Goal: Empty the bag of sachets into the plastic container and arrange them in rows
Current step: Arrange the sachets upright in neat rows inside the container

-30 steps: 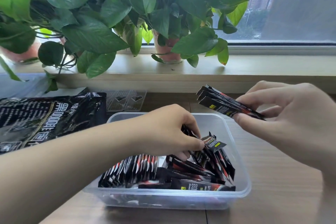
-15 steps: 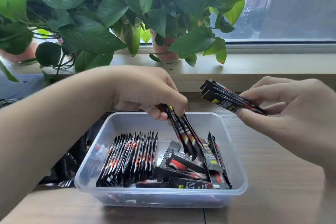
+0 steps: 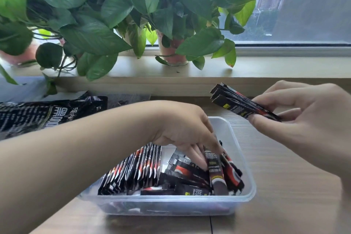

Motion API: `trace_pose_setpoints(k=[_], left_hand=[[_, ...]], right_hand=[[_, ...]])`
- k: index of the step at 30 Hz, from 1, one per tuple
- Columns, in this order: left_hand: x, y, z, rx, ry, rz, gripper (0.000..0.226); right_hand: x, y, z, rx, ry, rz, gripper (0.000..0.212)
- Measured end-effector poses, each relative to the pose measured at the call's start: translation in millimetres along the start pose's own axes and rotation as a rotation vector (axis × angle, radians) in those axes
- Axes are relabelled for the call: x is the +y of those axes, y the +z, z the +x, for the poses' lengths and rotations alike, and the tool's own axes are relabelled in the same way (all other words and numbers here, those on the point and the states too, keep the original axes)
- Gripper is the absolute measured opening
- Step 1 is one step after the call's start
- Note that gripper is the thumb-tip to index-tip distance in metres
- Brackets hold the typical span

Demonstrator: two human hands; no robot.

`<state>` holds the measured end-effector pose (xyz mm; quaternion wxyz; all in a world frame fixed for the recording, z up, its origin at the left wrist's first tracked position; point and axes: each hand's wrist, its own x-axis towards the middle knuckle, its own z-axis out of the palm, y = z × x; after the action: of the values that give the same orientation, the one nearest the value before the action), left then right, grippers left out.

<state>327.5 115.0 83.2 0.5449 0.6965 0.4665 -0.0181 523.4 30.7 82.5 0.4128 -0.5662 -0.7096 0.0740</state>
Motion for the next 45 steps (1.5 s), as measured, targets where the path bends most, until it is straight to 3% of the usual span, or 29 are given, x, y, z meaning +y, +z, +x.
trace_pose_setpoints(k=[5, 10, 16, 18, 22, 26, 29, 35, 42, 45], left_hand=[[-20.4, 4.6, -9.3, 0.055, 0.031, -0.063, 0.048], [-32.5, 4.4, -6.8, 0.152, 0.113, -0.098, 0.013], [-32.8, -2.8, -3.1, 0.141, 0.196, -0.042, 0.008], [-34.3, -15.9, -7.8, 0.207, 0.205, 0.108, 0.012], [-38.9, -34.1, -16.0, 0.319, 0.220, 0.720, 0.009], [-43.3, -22.4, -16.7, 0.234, 0.188, 0.972, 0.048], [-47.1, -14.4, -12.7, 0.258, 0.207, 1.080, 0.060], [-46.4, -16.0, -6.5, 0.205, 0.162, 0.748, 0.055], [-45.4, -10.6, -2.3, 0.024, 0.197, 0.507, 0.031], [-42.7, -12.4, -5.3, 0.113, 0.183, 0.510, 0.024]], right_hand=[[-2.1, -0.6, -0.7, -0.025, -0.003, -0.016, 0.017], [-6.1, 2.8, -0.5, -0.031, -0.027, -0.014, 0.021], [-6.6, 4.4, 0.4, -0.036, -0.050, -0.012, 0.018], [-5.8, 4.4, 0.5, -0.037, -0.054, -0.013, 0.014], [-4.3, 5.5, 1.3, -0.028, -0.052, -0.008, 0.016], [-7.1, 8.1, 1.7, -0.043, -0.048, 0.000, 0.017], [-8.2, 9.6, 2.1, -0.063, -0.053, 0.001, 0.016], [-7.2, 10.3, 2.5, -0.053, -0.050, -0.022, 0.016], [-7.3, 11.3, 3.3, -0.061, -0.050, -0.017, 0.014], [-8.2, 11.3, 3.2, -0.067, -0.047, -0.009, 0.016]])
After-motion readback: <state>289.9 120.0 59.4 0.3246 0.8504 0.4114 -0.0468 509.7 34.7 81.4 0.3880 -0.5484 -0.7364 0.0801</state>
